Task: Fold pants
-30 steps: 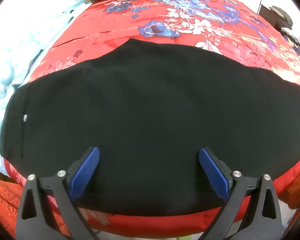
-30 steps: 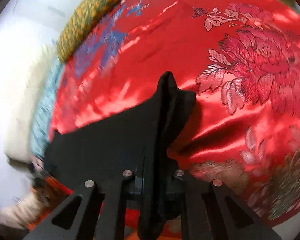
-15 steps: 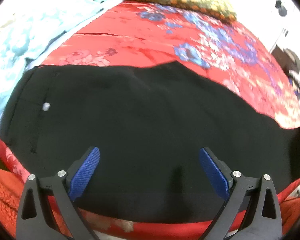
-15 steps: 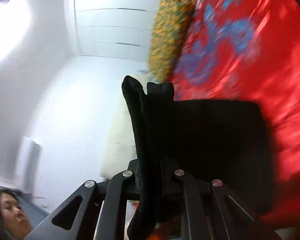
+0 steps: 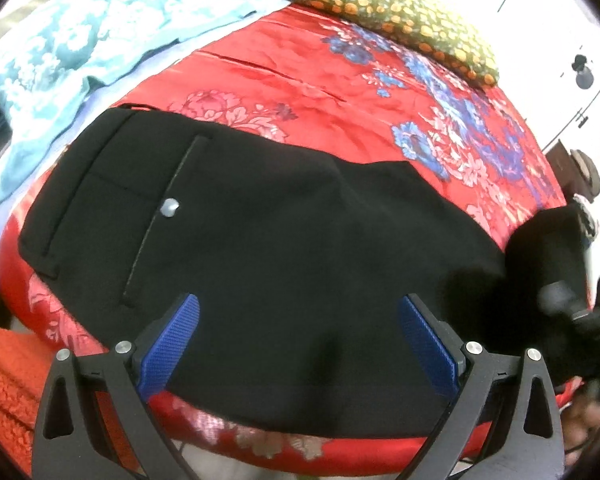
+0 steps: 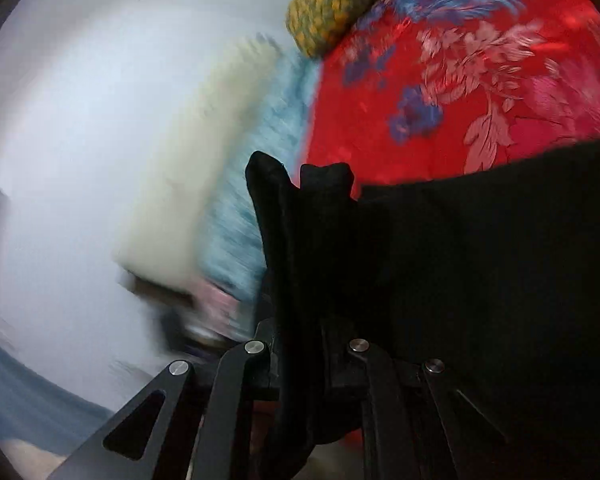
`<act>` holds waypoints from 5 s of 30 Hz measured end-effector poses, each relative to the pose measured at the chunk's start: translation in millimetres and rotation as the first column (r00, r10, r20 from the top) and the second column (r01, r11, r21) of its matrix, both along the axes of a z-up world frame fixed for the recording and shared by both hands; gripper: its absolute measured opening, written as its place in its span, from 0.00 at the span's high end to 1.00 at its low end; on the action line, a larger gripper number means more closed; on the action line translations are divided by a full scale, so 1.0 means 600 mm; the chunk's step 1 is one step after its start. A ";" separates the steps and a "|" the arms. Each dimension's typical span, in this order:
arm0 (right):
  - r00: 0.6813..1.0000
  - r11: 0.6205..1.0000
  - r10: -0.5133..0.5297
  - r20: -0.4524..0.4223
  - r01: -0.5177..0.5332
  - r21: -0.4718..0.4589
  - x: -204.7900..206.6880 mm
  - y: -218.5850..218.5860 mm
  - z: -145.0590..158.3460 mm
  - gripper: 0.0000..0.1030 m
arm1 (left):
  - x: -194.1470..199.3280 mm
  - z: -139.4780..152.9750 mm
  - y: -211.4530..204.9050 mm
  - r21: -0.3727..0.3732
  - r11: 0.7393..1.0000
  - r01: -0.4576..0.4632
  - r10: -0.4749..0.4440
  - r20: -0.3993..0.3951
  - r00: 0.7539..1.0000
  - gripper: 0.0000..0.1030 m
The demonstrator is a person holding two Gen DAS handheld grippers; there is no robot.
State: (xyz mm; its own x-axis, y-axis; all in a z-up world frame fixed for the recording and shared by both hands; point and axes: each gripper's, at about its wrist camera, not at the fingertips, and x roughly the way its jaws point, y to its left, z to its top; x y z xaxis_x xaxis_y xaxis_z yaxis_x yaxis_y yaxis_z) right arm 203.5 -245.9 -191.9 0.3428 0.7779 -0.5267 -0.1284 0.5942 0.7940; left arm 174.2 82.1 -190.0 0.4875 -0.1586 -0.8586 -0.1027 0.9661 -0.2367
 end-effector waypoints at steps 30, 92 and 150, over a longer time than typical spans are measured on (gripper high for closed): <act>0.980 0.564 -0.114 0.165 0.201 -0.801 -0.253 -0.211 0.054 0.07 | -0.006 -0.009 -0.159 0.083 0.945 0.317 -0.313 -0.052 0.948 0.95; 0.992 0.636 0.019 0.122 0.082 -0.768 -0.129 -0.140 -0.012 0.00 | -0.015 -0.047 -0.212 0.075 0.891 0.448 -0.450 0.004 0.893 0.69; 0.847 0.447 -0.322 0.423 0.529 -0.721 -0.221 -0.275 0.140 0.00 | -0.049 0.074 -0.149 0.306 0.943 0.132 -0.219 0.270 0.938 0.04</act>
